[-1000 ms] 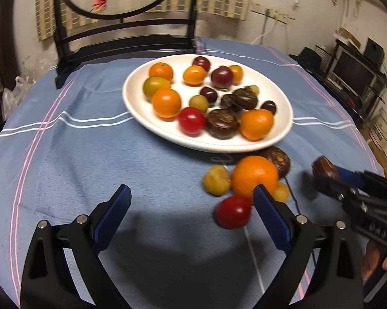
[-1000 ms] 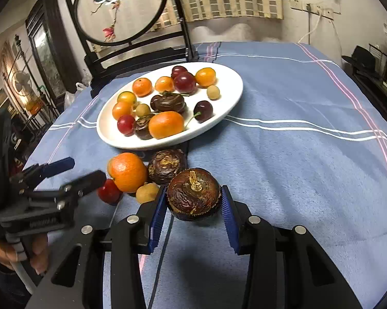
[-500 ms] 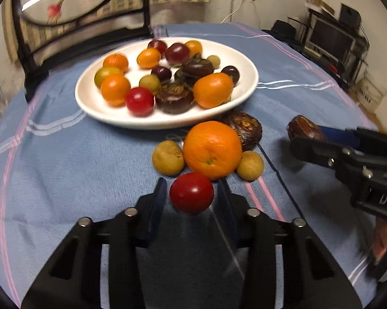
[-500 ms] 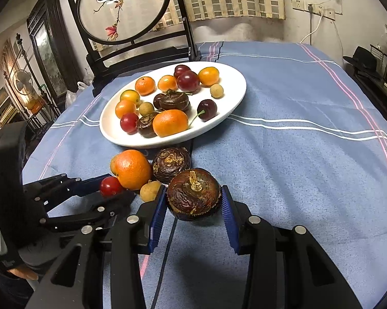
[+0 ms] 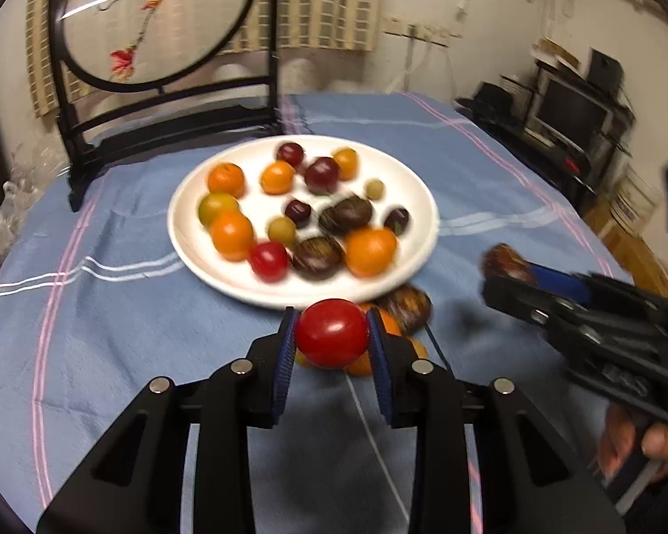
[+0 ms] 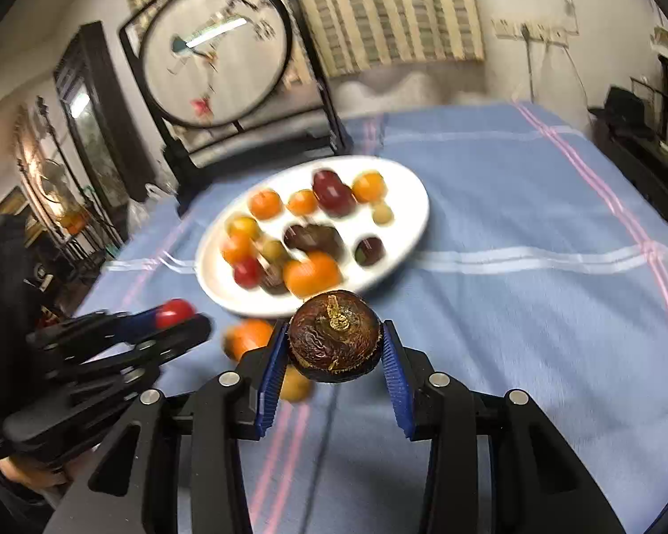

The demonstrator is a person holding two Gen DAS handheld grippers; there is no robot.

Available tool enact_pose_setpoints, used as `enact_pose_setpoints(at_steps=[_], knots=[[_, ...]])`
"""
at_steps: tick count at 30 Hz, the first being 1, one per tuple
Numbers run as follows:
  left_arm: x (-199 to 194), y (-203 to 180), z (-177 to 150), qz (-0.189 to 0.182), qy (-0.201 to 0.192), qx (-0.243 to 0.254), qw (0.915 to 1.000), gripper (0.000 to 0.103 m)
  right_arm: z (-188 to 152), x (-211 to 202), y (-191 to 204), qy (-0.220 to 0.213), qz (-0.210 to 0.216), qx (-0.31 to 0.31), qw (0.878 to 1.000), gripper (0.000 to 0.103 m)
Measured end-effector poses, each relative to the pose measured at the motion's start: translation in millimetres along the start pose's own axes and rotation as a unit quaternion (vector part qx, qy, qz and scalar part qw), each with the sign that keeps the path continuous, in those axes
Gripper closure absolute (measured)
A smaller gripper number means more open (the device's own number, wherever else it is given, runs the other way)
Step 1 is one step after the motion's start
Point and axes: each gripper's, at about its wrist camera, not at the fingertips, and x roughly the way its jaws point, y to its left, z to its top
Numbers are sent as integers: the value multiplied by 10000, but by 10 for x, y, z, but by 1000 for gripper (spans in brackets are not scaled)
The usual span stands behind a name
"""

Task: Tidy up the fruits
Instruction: 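Lower the brown fruit and red tomato onto the white plate and open both tools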

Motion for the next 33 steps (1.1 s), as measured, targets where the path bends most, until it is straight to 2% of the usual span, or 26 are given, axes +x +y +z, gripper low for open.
enact_pose_setpoints(at_steps=[4,9,15,20,22,23,25,27,30,33], knots=[[145,134,277,173,-77,-304,9994,72,298,7,128,-217,37,-175,9996,61],[378,273,487,495,-79,-584,9970,73,606,265,148,-277,55,-95,9996,61],[617,344,563,681,24,-700,9952,73,747,740,121,-10,-89,4,10000,61],[759,383,578,678,97,-732,9950,72,776,1005,-6,175,-103,250,9995,61],[765,368,572,729,3,-657,9952,72,749,1084,-32,221,-104,322,9992,60],[769,364,570,743,-10,-649,9951,68,732,1112,-58,226,-104,385,9989,51],[754,369,552,721,-58,-738,9947,29,710,1107,-101,184,-39,530,9984,41],[700,368,525,788,-220,-777,9936,27,705,1048,-121,157,0,542,9984,41],[627,343,501,745,-229,-695,9945,26,708,885,-131,12,-34,479,9988,39],[562,332,455,754,-227,-721,9943,20,684,715,-147,-85,-58,448,9989,35]])
